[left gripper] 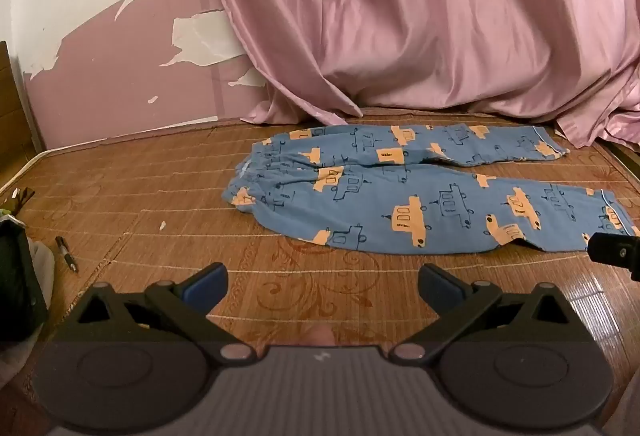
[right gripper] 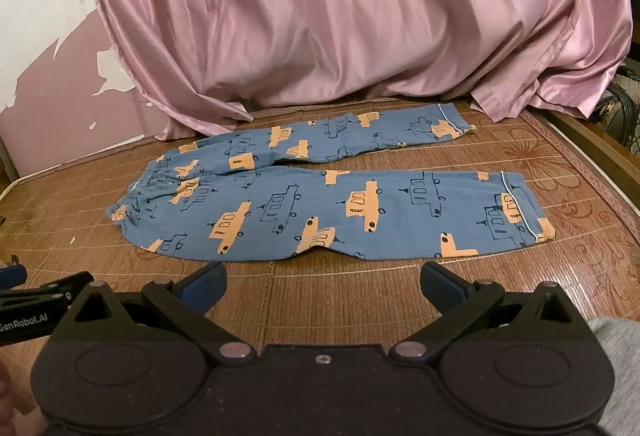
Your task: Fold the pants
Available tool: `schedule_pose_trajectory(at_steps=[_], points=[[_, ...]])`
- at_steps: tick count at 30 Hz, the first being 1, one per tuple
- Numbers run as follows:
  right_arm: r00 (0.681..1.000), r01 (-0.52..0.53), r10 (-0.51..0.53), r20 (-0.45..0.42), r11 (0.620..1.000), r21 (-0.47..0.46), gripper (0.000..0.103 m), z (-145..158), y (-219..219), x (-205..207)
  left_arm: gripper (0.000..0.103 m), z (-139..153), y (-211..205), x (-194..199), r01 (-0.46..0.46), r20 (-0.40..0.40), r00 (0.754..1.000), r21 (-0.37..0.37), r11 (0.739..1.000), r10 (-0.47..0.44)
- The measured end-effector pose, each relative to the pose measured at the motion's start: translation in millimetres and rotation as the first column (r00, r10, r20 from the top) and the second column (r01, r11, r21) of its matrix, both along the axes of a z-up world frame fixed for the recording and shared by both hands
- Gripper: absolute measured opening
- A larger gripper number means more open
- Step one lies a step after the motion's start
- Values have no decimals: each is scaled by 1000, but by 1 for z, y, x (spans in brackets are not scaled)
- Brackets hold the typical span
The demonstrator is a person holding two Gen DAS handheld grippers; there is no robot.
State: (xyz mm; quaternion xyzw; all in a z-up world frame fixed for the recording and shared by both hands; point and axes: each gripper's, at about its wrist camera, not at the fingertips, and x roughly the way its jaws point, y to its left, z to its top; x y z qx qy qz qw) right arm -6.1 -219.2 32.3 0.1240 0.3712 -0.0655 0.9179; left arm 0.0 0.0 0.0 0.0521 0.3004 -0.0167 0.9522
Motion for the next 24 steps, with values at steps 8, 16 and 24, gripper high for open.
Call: schedule_pose_trajectory(at_steps=[8,16,24], points=[[1000,0,0,0,1000,1,102,-1,0,0,103,0,0,0,0,1,1000,2,1000,0],[1000,1,-1,-1,1000,2,102,-1,0,0,103,0,0,0,3,-1,1000,4,1000,-3],[1000,2,-1,-2,1000,3,102,-1,0,0,103,0,-1,-2,4,-1,1000,6,1000,-4]])
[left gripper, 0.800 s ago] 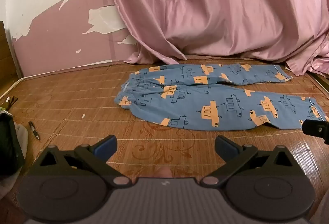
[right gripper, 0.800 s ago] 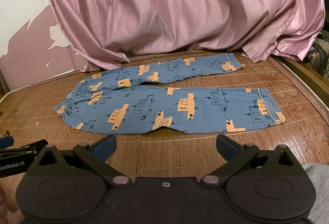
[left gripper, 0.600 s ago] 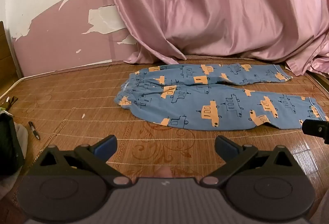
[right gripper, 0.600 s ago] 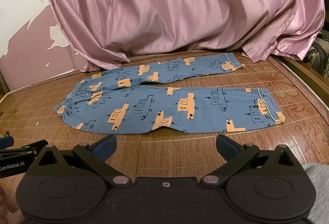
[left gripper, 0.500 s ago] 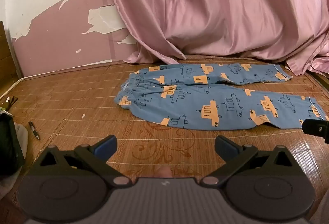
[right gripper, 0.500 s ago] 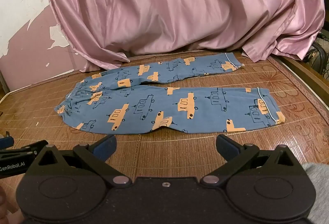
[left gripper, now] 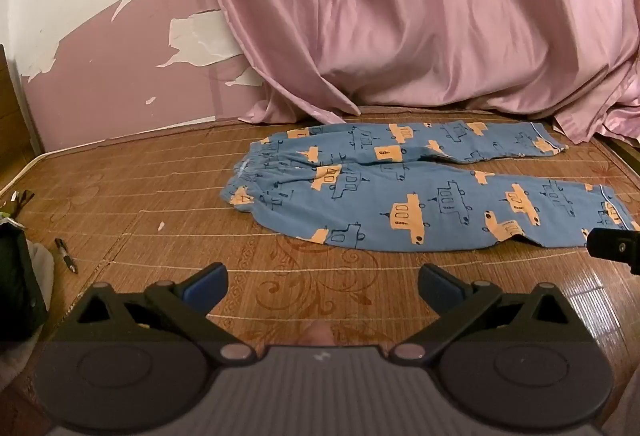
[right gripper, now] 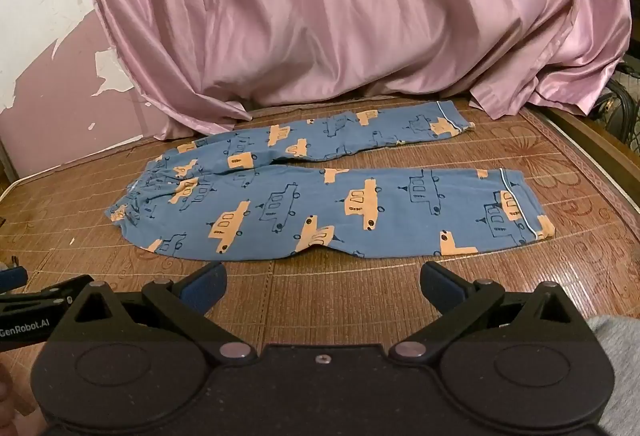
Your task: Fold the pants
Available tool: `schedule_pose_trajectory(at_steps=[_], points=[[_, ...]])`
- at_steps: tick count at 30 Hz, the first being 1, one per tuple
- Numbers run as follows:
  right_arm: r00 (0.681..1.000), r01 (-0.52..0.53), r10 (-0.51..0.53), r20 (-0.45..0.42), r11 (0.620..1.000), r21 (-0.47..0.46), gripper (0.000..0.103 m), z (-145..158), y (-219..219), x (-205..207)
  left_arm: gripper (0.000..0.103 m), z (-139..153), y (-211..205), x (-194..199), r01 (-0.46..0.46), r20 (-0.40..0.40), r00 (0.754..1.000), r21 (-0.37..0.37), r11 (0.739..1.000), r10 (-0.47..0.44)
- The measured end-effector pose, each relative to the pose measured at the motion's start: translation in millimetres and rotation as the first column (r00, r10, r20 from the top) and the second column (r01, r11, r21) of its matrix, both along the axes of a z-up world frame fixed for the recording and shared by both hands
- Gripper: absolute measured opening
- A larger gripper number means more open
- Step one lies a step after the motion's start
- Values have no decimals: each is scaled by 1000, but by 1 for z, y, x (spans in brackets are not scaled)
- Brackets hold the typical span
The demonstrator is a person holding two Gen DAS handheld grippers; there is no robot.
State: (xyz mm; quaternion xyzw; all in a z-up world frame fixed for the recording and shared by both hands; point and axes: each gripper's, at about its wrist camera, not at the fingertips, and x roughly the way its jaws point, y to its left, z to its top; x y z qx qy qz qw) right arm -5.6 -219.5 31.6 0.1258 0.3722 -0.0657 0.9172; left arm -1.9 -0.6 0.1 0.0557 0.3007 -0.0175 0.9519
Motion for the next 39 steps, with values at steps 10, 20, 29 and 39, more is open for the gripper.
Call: schedule_pose_trajectory(at_steps=[10,20,29,39], points=[[1000,1,-1,-2,1000,1,102,0,0,0,103,0,0,0,1,0,1000,2,1000,-1],[1000,0,0,-3,1000,2,102,0,0,0,103,0,-1,0,1,0,1000,3,1000,-1],[1000,1,-1,-3,1000,3,102,-1,-1,0,103,-3,-3,0,6,0,1000,5,1000,-6],[1000,1,-1,-3,1000,4,102,-1,-1,1,103,-3,-3,0,7,-1,1000,3,1000,-7]])
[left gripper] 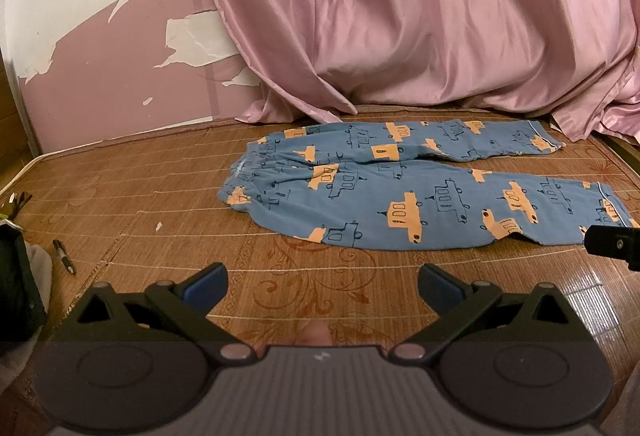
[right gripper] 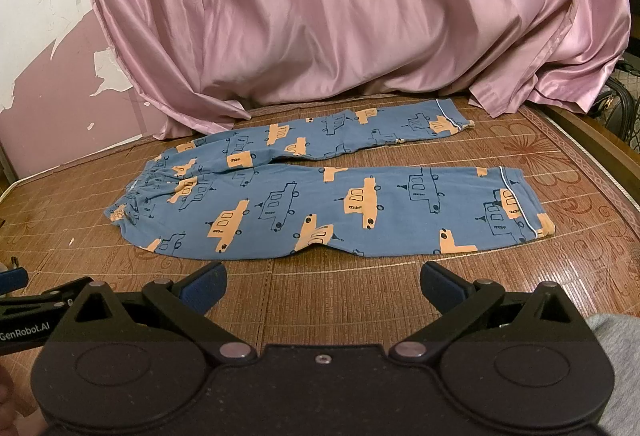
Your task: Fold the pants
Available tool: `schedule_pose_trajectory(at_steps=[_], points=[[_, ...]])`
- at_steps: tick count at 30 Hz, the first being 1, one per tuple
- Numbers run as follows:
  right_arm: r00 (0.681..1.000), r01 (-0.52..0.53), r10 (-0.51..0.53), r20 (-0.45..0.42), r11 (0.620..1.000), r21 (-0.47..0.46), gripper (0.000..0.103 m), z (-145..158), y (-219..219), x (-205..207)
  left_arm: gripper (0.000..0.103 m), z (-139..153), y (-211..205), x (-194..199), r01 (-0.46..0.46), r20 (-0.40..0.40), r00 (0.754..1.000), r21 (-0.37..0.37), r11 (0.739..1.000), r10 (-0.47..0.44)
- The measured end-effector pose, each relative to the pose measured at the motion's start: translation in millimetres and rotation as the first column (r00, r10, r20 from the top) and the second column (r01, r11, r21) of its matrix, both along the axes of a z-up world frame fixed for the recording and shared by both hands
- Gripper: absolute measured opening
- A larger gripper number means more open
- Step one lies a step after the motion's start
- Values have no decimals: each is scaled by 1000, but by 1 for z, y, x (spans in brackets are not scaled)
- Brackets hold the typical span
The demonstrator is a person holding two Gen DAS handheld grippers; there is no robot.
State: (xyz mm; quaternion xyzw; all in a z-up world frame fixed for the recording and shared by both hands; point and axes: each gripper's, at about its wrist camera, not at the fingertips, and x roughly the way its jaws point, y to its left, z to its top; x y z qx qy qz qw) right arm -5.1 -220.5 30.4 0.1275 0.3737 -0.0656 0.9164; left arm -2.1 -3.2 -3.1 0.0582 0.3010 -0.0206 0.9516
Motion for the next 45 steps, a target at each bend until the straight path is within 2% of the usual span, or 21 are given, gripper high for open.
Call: schedule_pose_trajectory(at_steps=[7,11,13,17,21,25,28,30,31,34,35,37,38,41,43,45], points=[[1000,3,-3,-4,1000,0,102,0,0,0,103,0,1,1,-3,-10,1000,-7,1000,3],[1000,8,-8,-14,1000,23,102,0,-1,3,103,2,9,6,-21,-48,999,-75,997,18],[1000,14,-13,-14,998,54,102,2,-9,3,103,8,14,9,-32,-56,998,-115,993,26],[1000,25,-25,2,989,147,102,10,-20,9,103,26,14,25,-26,-64,998,-101,994,20],[997,-4,-12,72,974,224,102,22,-36,26,103,56,8,67,6,-105,994,-100,995,-16],[985,-136,113,132,973,184,103,40,-51,65,103,76,-10,141,25,-190,981,-19,1000,-28],[954,-255,236,183,963,90,103,48,-64,101,103,80,-27,193,70,-227,973,100,992,-46],[934,-327,316,165,944,39,102,46,-75,131,103,79,-36,226,131,-266,960,171,977,-82],[928,-359,352,124,933,31,102,43,-82,150,103,79,-38,241,158,-293,951,193,968,-97],[921,-386,383,73,921,41,102,30,-108,197,103,79,-39,279,225,-372,920,233,946,-127],[912,-409,405,64,911,49,102,26,-115,213,103,80,-39,288,235,-380,916,248,940,-128],[867,-498,496,52,866,43,102,20,-124,251,103,85,-34,304,271,-368,914,247,930,-169],[829,-559,558,43,828,26,102,15,-125,273,103,86,-31,312,271,-348,921,242,931,-178],[675,-737,738,0,675,-39,102,-2,-116,335,103,78,-21,338,268,-292,936,219,938,-199],[576,-817,817,-28,575,-49,102,-22,-110,372,103,63,-20,363,298,-288,931,242,923,-225],[520,-854,853,-40,520,-26,102,-43,-105,402,103,45,-19,384,346,-291,920,286,894,-263]])
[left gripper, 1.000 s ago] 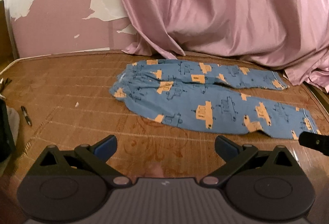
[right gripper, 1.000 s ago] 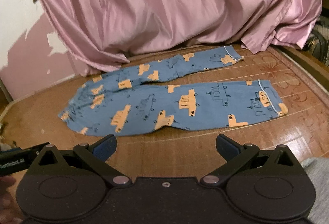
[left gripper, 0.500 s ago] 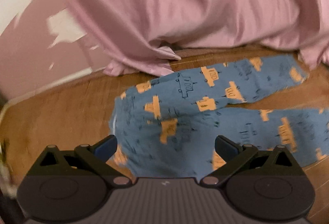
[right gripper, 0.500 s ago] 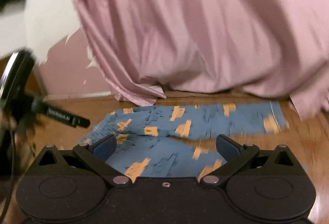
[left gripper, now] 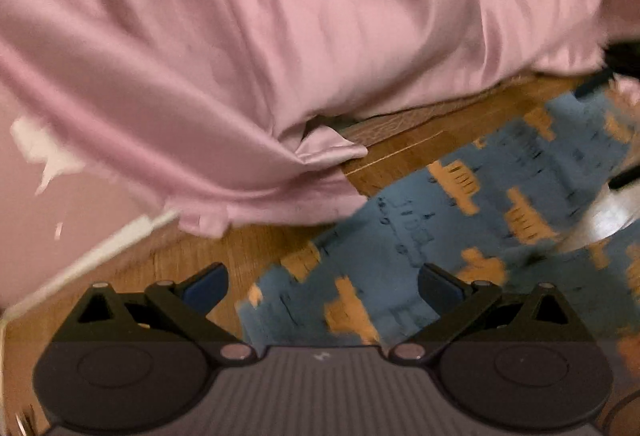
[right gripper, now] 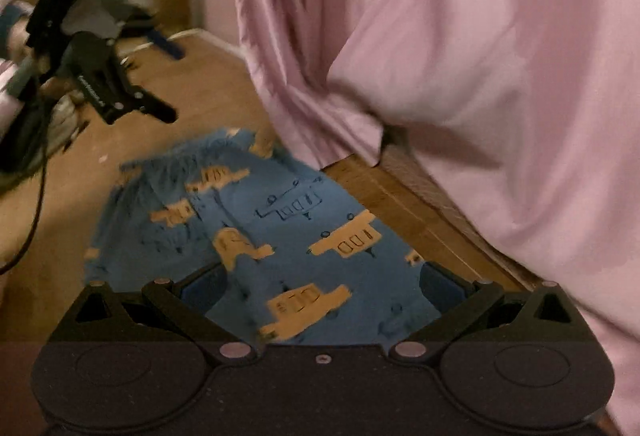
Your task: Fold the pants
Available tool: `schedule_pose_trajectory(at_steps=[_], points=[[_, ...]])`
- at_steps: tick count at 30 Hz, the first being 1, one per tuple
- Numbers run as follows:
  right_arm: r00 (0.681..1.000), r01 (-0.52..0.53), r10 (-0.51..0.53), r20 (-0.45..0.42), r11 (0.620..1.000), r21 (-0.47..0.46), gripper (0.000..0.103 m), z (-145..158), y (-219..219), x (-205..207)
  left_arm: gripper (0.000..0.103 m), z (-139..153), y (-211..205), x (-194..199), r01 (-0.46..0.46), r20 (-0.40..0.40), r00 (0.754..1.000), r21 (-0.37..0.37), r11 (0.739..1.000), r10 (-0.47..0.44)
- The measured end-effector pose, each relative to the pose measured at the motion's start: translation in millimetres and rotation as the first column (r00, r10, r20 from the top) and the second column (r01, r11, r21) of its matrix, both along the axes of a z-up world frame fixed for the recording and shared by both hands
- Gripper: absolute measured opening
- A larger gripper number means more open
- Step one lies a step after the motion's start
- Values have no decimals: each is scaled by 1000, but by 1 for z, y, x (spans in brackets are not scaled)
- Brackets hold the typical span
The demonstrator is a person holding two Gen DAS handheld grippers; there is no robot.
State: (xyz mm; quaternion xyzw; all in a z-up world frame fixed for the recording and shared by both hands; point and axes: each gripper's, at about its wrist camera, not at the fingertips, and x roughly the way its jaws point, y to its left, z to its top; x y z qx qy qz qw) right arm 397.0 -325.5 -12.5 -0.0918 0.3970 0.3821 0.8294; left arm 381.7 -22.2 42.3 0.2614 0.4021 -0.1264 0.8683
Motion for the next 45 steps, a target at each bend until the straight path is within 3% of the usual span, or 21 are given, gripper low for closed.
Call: schedule_pose_trajectory(at_steps=[3,6,14,20,22,27,31,35,36,41,43,45], points=[[998,-44,44,-33,999,26,101,-32,3,32,103,-32,0,33,60,5,998,50,997,-60],[998,-50,50,-36,999,-7,93,-57,1,49,102,-54,3,61,107,-22,994,40,993,-106],[989,140,-143,-25,985,-97,80,-83,-48,72,87,-100,10,101,197,-141,973,85,977,-184],[979,187,-197,-54,970,-158,57,-85,-54,81,73,-99,18,113,287,-228,941,144,947,-251],[981,170,-184,-66,970,-177,56,-81,-50,86,66,-91,19,116,309,-233,934,150,939,-270],[986,66,-100,-136,970,-234,56,-77,-42,108,61,-82,27,132,347,-232,918,74,935,-322],[984,-19,-37,-176,952,-306,54,-86,-40,124,50,-91,38,144,371,-241,903,19,929,-356],[978,-71,2,-211,943,-324,53,-94,-38,125,50,-102,50,149,331,-256,910,-29,943,-327],[978,-75,7,-211,945,-317,52,-93,-38,125,45,-106,52,150,316,-265,912,-34,948,-313],[974,-124,52,-221,938,-325,20,-87,-29,116,14,-105,63,153,277,-301,904,-130,952,-304],[974,-128,57,-220,937,-324,11,-87,-25,111,4,-104,65,150,284,-297,902,-136,949,-312],[978,-110,42,-206,938,-328,8,-87,-25,108,1,-103,67,149,266,-288,910,-142,954,-297]])
